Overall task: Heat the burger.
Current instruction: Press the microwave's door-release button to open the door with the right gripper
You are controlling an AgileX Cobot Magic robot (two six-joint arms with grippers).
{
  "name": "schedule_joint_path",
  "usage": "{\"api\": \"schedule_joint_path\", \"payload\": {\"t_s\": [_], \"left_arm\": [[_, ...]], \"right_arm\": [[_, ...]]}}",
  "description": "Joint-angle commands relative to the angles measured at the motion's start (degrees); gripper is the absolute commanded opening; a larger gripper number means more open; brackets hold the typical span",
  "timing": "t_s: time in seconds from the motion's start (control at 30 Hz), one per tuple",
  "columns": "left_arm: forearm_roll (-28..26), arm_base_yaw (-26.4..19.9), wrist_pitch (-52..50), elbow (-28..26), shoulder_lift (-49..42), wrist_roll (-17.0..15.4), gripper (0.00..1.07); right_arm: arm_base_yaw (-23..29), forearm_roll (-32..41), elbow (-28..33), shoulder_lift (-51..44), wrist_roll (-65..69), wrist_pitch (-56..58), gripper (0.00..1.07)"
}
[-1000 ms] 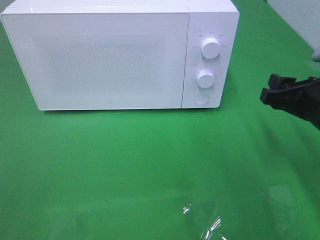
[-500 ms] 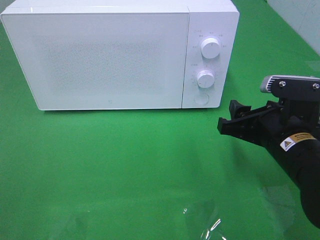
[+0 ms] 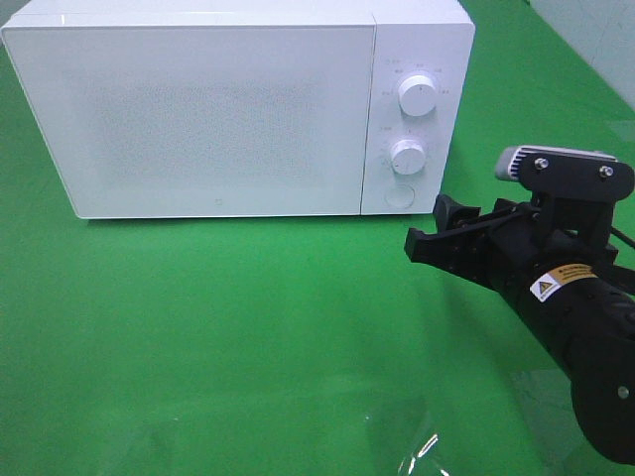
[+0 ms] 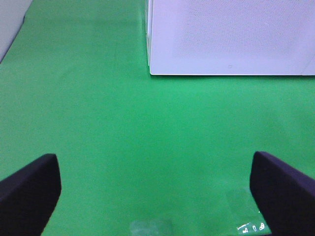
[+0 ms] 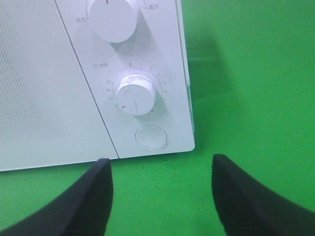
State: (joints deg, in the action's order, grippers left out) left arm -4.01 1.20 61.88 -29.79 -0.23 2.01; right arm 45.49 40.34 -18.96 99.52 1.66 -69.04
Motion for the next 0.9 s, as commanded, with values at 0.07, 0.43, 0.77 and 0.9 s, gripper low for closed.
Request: {"api": "schedule_joint_path", "payload": {"t_s": [0.07, 0.43, 0.77, 0.9], "left_arm": [[-0.29, -0.11, -0.57, 0.17, -0.29, 0.0, 0.97], [-0.29, -0.11, -0.57, 0.17, -0.29, 0.0, 0.97], [-0.29, -0.11, -0.57, 0.17, -0.29, 0.0, 0.97], [-0.29, -0.11, -0.57, 0.17, -0.29, 0.0, 0.97]], "right_arm": [[0.17, 0.06, -0.4, -0.11, 13.12, -2.06, 0.46], [0.17, -8.42, -0.4, -0.11, 62.51, -0.57, 0.19], [0.17, -8.71, -0.4, -0.11, 68.64, 1.49, 0.15], [0.17, -8.71, -0.4, -0.11, 71.22, 5.44, 0.0]]}}
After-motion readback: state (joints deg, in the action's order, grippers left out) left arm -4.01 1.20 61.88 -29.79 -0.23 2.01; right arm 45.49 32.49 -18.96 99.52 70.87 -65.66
